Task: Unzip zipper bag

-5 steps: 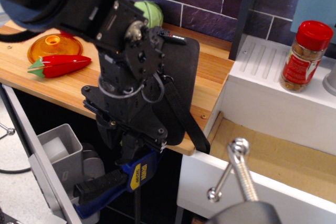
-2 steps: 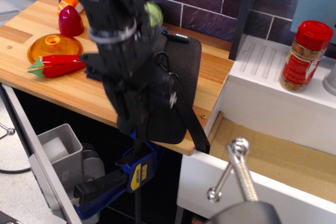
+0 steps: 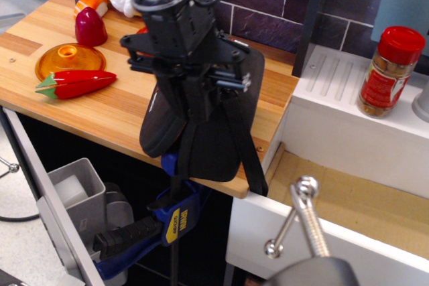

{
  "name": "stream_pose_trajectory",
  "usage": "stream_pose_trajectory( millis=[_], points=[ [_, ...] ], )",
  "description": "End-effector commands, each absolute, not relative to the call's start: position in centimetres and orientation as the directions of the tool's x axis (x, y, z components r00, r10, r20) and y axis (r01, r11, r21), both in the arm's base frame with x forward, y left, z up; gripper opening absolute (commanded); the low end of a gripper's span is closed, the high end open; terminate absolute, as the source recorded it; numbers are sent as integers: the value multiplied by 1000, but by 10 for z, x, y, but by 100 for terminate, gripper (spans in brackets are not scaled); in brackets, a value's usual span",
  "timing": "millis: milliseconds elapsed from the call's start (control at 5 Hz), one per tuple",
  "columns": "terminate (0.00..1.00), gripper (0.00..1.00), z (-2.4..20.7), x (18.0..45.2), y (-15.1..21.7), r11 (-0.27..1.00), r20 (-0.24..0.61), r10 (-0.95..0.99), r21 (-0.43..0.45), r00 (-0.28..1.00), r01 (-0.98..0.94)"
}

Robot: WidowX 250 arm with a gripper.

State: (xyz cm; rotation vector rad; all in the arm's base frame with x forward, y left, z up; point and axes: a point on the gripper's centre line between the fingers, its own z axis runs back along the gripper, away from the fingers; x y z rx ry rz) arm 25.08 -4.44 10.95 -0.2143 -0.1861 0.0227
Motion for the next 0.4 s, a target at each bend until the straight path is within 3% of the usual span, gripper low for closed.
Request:
stream_pose_trajectory(
  millis=[0,200],
  points=[
    [0,0,164,317,-58,962,346,122,-270,930,-25],
    [100,0,171,321,-57,964,250,115,-263,961,-47]
  ],
)
